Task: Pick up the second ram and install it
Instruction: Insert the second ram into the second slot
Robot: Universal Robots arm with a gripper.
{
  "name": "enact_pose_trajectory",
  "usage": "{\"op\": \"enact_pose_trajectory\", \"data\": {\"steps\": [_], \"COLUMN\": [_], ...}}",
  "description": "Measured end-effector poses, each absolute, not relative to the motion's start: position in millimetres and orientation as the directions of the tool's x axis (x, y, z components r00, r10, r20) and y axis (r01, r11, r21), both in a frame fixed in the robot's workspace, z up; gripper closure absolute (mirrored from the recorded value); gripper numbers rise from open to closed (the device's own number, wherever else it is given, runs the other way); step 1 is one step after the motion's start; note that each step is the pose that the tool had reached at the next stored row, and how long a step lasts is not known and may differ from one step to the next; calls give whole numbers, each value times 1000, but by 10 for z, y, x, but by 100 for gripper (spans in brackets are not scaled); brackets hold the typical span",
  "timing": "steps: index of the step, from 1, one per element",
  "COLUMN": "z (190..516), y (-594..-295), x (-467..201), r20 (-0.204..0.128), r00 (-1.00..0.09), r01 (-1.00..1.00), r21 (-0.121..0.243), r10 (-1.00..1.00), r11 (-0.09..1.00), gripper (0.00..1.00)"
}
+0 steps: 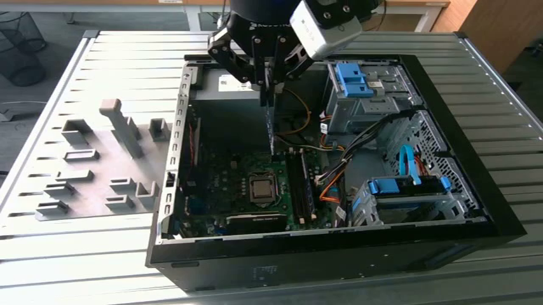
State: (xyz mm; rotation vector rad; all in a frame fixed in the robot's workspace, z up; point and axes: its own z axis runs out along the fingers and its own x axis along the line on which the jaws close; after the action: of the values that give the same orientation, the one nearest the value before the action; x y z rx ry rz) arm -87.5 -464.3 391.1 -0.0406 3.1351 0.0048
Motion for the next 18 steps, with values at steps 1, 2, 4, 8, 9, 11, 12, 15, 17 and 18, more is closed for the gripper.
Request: {"op": "enact_pose_trajectory", "data": {"steps": [1,2,4,8,9,11,12,15,17,18], "z": [3905,3898,3883,3859,3851,3831,3822,3794,3776,3768], "y": [-4643,-4643,-4644,-4643,-4643,-4644,-4643,-4643,-4643,-4643], "x": [-855,-833,-800,-782,-782,-781,-781,-781,-781,-781], "r20": [-6,-6,-6,-6,-6,-6,-6,-6,-6,-6], "r00": [-1000,-1000,-1000,-1000,-1000,-1000,-1000,-1000,-1000,-1000], "r01": [-26,-26,-25,-25,-24,-25,-25,-25,-25,-25], "r21": [3,3,3,3,3,3,3,3,3,3], "r10": [-26,-26,-25,-25,-24,-25,-25,-25,-25,-25], "r11": [1000,1000,1000,1000,1000,1000,1000,1000,1000,1000], "gripper": [86,86,86,86,86,86,86,86,86,86]}}
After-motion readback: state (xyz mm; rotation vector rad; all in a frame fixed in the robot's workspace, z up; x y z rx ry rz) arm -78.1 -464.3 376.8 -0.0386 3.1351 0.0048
